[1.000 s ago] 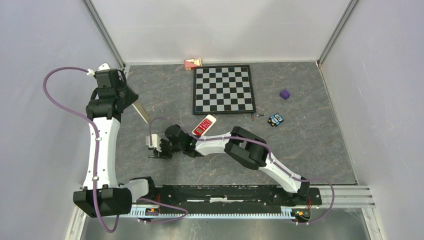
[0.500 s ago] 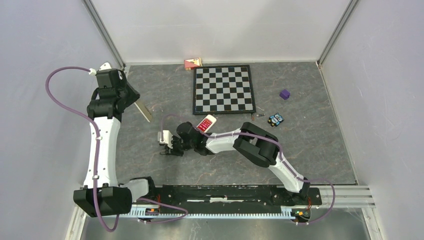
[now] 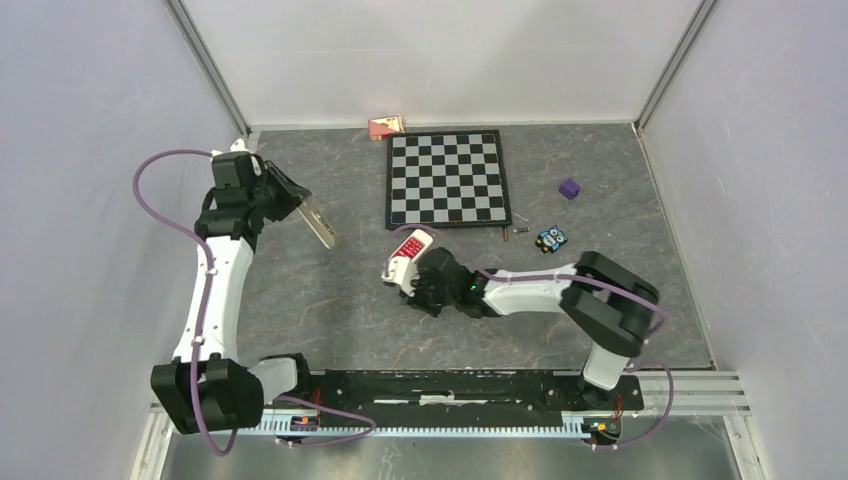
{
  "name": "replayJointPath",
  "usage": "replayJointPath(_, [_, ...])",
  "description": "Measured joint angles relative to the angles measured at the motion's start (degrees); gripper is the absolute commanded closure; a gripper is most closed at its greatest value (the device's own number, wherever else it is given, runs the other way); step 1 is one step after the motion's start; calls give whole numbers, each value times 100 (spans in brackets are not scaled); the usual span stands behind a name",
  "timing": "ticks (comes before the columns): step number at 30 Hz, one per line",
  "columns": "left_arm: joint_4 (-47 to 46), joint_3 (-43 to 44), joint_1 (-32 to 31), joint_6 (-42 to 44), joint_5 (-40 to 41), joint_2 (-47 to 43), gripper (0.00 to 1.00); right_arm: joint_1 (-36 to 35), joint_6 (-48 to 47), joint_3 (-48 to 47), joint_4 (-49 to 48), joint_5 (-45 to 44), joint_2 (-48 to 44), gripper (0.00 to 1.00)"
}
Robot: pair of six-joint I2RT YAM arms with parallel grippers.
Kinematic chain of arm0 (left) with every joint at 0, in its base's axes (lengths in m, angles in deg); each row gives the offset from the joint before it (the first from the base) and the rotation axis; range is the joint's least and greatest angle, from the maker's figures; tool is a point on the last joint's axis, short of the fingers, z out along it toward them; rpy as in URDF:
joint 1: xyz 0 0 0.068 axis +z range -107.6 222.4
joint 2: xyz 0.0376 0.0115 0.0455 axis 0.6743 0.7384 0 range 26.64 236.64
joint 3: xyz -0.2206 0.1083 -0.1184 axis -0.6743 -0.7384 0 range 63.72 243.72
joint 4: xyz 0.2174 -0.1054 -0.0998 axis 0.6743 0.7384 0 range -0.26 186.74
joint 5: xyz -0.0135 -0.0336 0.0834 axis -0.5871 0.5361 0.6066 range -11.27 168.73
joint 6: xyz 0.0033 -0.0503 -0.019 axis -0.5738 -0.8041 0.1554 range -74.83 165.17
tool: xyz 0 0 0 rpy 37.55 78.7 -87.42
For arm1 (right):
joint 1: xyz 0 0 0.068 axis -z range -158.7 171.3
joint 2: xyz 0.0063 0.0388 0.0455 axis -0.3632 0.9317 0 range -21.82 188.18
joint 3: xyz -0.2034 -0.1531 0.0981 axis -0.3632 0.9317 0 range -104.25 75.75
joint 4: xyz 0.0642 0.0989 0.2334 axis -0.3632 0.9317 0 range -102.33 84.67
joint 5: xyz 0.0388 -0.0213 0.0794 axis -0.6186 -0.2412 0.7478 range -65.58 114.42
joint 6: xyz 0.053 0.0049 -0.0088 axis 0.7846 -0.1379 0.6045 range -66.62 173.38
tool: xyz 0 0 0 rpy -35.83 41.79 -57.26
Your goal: Load the batteries into the remote control
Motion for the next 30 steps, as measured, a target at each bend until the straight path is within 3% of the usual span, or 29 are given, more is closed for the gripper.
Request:
replayJointPath(9, [-1014, -601, -798, -308, -732, 20, 98, 404, 214, 879, 1049, -695, -1095, 89])
replayJointPath(14, [-1475, -1108, -1165, -310, -960, -17, 98, 433, 271, 800, 1419, -723, -1143, 62])
replayJointPath(16, [-1526, -1290, -1165, -308, -964, -74, 98, 433, 284, 706, 1580, -726, -1108, 56])
replayJointPath(19, [-1526, -1390, -1161, -304, -949, -173, 98, 452, 275, 433, 1816, -728, -925, 57])
replayJointPath(25, [-1565, -1390, -1161, -269, -944, -284, 98, 466, 289, 20, 2111, -693, -610, 73])
replayJointPath(27, [-1563, -1390, -1161, -247, -944, -306, 98, 466, 302, -85, 2229, -684, -544, 73])
replayJointPath(30, [-1558, -1390, -1161, -188, -946, -341, 98, 468, 337, -173, 2354, -717, -503, 64])
